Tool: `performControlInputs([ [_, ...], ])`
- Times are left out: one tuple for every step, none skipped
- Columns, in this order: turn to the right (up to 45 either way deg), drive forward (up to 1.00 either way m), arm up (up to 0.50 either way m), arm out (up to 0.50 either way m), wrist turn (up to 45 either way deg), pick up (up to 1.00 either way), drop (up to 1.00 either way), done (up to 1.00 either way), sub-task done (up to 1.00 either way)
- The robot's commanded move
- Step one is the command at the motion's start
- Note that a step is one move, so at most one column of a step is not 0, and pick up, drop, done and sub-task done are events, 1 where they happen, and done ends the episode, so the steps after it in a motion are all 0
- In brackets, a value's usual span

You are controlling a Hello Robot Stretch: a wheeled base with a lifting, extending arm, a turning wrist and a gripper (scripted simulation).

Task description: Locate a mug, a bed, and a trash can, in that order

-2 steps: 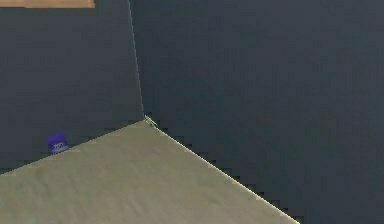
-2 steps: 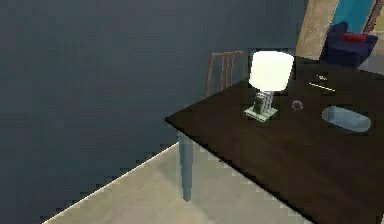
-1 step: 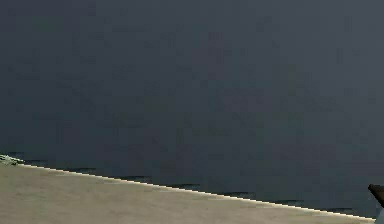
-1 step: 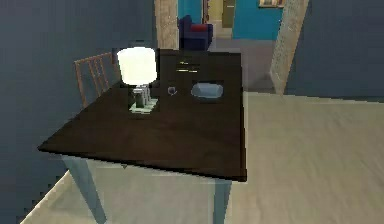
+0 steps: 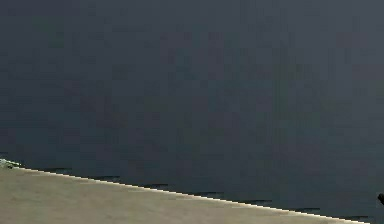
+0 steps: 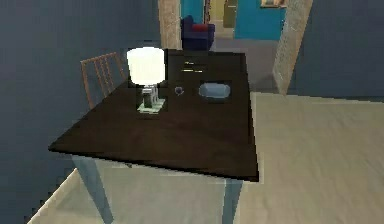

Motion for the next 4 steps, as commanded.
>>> performControlInputs([
  [-45.0,0.0,0.0,0.0,0.0,0.0,0.0,0.0,0.0],
  [-42.0,0.0,0.0,0.0,0.0,0.0,0.0,0.0,0.0],
  [0.0,0.95,0.0,0.0,0.0,0.0,0.0,0.0,0.0],
  [45.0,0.0,0.0,0.0,0.0,0.0,0.0,0.0,0.0],
])
